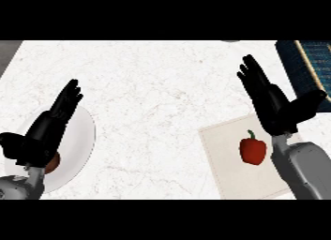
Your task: Pick the bell pepper from the placemat and place it in the basket
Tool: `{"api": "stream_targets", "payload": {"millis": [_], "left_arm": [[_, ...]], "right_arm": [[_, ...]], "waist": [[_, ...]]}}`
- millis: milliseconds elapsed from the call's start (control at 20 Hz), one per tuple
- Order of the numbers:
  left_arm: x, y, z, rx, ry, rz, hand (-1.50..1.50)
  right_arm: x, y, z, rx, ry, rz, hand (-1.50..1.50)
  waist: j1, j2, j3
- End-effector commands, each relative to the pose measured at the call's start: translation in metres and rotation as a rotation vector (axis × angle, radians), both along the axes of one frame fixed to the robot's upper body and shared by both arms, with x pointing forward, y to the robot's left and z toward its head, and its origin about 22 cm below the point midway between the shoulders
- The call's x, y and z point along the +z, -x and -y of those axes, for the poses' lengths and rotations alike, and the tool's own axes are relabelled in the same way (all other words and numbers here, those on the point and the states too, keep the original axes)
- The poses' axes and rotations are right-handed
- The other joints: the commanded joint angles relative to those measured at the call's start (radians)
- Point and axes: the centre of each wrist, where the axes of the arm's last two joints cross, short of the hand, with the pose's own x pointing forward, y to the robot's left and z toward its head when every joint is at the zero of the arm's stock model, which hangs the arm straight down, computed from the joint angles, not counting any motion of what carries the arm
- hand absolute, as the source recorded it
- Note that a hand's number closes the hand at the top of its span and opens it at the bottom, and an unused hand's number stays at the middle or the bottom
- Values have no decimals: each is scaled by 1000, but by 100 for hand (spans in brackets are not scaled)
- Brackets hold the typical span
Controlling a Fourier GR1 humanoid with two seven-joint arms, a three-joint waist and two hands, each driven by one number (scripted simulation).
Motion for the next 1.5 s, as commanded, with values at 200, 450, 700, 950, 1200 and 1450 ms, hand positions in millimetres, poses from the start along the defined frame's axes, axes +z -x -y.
{"api": "stream_targets", "payload": {"millis": [200, 450, 700, 950, 1200, 1450], "left_arm": [[-21, -2, -41, 192, -117, -125, 0], [-40, -2, -35, 204, -108, -225, 0], [-29, -27, -34, 220, -112, -239, 0], [-32, -15, -45, 221, -135, -243, 0], [-38, -8, -47, 213, -124, -250, 0], [-32, -17, -46, 212, -149, -248, 0]], "right_arm": [[-41, 30, 103, -14, -255, 220, 150], [-36, 42, 41, 133, -290, 711, -150], [-50, 74, 41, -169, 8, 697, -150], [-26, 91, 117, -249, 530, 479, -150], [10, 113, 151, -57, 880, 259, -150], [53, 131, 138, 220, 955, 71, -150]], "waist": [[-49, -25, -2], [-58, -36, -7], [-65, -41, -12], [-81, -50, -19], [-60, -50, -19], [-68, -48, -16]]}}
